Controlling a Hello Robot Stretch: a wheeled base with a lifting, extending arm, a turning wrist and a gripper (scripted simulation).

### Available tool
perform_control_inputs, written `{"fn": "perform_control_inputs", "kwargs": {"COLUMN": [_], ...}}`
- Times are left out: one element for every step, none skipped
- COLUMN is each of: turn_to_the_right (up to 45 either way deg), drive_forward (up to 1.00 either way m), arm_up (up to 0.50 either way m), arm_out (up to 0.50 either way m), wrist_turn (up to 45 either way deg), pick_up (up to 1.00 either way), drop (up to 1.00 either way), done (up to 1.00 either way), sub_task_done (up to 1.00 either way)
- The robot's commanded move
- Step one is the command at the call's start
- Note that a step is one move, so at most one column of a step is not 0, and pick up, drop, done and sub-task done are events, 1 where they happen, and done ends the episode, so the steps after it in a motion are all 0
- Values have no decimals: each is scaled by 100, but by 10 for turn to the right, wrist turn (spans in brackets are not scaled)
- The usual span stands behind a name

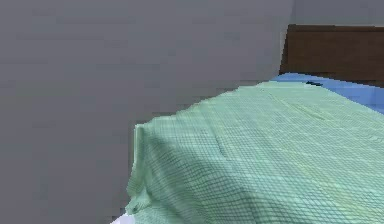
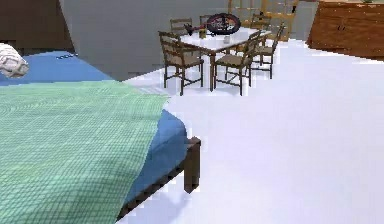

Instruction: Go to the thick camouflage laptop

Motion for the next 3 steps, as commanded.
{"fn": "perform_control_inputs", "kwargs": {"turn_to_the_right": [0, 450, 450], "drive_forward": [20, 0, 0], "arm_up": [0, 0, 0], "arm_out": [0, 0, 0], "wrist_turn": [0, 0, 0], "pick_up": [0, 0, 0], "drop": [0, 0, 0], "done": [0, 0, 0], "sub_task_done": [0, 0, 0]}}
